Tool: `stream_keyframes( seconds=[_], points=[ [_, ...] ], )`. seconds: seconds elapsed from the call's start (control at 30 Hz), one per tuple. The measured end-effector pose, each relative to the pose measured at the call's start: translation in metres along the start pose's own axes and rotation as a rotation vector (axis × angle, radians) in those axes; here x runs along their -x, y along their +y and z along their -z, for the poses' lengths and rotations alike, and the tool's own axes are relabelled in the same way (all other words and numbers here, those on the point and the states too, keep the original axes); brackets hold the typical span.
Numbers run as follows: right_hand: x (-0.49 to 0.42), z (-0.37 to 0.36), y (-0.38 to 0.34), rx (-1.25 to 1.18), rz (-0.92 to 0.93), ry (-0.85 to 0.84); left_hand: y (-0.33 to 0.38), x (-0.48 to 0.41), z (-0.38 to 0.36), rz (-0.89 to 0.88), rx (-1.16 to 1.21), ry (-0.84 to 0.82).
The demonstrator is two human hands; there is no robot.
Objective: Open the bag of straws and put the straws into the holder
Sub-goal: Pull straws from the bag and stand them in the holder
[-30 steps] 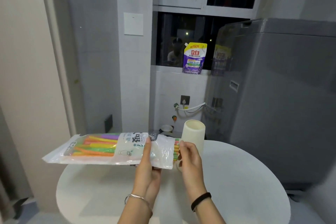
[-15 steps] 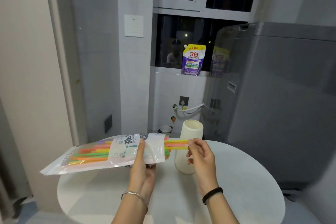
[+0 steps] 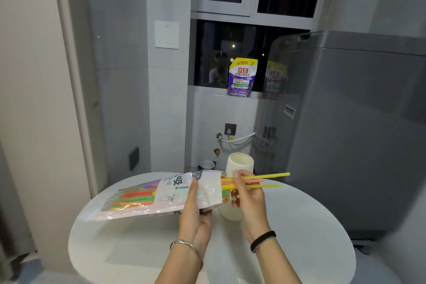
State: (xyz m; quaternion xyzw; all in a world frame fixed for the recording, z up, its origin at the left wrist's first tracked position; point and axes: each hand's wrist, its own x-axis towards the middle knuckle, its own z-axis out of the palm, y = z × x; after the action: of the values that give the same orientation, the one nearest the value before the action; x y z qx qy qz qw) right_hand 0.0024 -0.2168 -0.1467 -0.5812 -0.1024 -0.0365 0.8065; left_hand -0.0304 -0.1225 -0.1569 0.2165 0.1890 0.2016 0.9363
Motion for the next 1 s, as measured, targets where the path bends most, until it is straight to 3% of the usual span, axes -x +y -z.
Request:
stream_keyframes(
  seconds=[0.17, 0.3, 0.5, 0.73, 0.87, 1.0],
  points=[
    [-0.004, -0.003, -0.007, 0.136, 0.088, 0.048, 0.0, 0.004, -0.013, 0.042, 0.043, -0.011],
    [-0.013, 0.009, -0.02, 0.04, 0.117, 0.167, 0.007, -0.003, -0.021, 0.049, 0.037, -0.059],
    [-0.024, -0.006, -0.021, 0.106, 0.082, 0.06, -0.002, -0.002, -0.037, 0.029, 0.048, -0.057],
    [-0.055, 0.008, -0.048, 0.114, 0.162, 0.154, 0.006, -0.021, -0.045, 0.075, 0.159, -0.02],
    [-0.066, -0.003, -0.05, 0.184, 0.145, 0.012, -0.002, -0.022, -0.06, 0.088, 0.123, -0.065],
    [-0.076, -0.004, -0.049, 0.232, 0.128, 0.006, -0.005, -0.026, -0.069, 0.102, 0.148, -0.013]
  ],
)
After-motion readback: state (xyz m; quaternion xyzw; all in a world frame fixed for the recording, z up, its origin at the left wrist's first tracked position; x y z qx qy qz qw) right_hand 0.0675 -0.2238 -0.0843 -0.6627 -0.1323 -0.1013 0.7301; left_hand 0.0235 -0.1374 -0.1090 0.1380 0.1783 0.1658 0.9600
